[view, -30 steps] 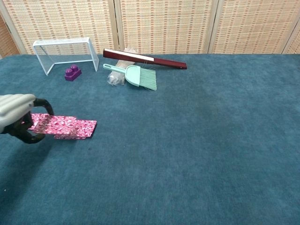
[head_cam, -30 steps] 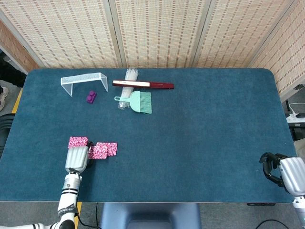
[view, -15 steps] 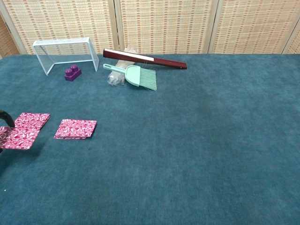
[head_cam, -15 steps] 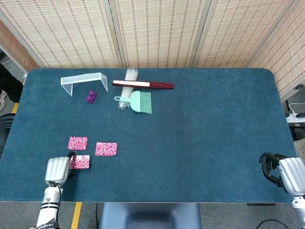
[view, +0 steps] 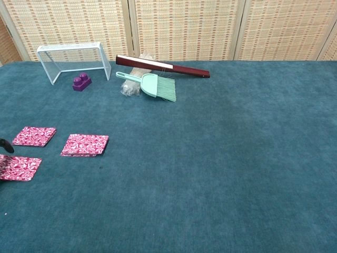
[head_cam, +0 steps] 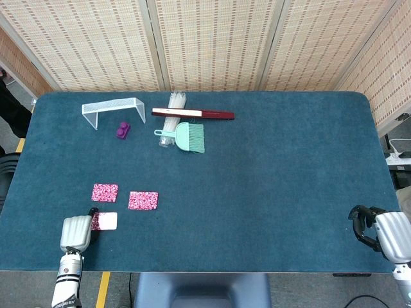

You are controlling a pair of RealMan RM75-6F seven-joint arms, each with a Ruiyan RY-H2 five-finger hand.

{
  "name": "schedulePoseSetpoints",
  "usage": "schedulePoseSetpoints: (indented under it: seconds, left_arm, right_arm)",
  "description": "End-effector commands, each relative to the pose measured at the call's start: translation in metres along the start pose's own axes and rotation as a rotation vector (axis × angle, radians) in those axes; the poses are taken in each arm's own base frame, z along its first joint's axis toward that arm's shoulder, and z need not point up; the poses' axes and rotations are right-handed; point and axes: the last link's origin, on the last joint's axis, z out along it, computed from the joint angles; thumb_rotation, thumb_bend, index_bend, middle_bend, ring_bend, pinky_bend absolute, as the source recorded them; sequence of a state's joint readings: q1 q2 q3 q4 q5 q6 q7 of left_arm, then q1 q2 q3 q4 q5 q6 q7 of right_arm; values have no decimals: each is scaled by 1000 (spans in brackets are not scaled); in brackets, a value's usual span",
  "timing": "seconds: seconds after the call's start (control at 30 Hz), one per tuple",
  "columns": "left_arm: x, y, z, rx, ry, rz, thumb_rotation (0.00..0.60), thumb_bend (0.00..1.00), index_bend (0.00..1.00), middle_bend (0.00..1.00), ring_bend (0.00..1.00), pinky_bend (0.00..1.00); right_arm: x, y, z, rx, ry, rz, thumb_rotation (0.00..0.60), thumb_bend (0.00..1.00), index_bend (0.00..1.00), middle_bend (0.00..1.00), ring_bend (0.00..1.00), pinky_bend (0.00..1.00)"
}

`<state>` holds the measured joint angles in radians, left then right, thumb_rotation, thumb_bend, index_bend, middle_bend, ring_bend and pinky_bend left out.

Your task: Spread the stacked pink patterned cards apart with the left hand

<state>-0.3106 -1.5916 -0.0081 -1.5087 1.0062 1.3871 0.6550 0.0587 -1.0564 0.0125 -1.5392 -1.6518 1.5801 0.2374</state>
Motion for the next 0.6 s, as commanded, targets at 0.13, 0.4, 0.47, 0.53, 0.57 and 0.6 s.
schedulePoseSetpoints:
  seconds: [0.13, 0.4, 0.47, 0.53, 0.57, 0.6]
  left_arm:
    - [2, 0, -1, 2, 0, 16, 600, 307, 63, 1000, 1000, 1000]
    - [24, -1, -13, -24, 23, -19, 600, 304, 220, 1000, 1000, 1000]
    - [43, -2, -19, -71, 125, -54, 600, 300, 289, 1000, 1000, 1000]
    - [59, -6, -22, -118, 243, -63, 600, 298, 293, 980, 1000, 1000]
    - [66, -10, -23, -140, 314, -63, 600, 298, 293, 959, 994, 1000]
    - [70, -14, -24, -150, 351, -56, 600, 297, 293, 905, 963, 997]
  right_arm:
    - [0, 0, 0, 1, 1, 0, 600, 549, 791, 735, 666, 931]
    - [1, 1, 1, 1, 7, 4, 600, 549, 791, 735, 666, 931]
    - [1, 1, 1, -2, 8, 5, 600, 549, 791, 735, 666, 931]
    - [1, 1, 2, -4, 8, 5, 600, 549, 791, 735, 666, 931]
    - [1, 1, 2, -3, 9, 5, 600, 549, 791, 735, 666, 931]
    - [1, 1, 3, -2, 9, 4, 600, 549, 791, 735, 666, 931]
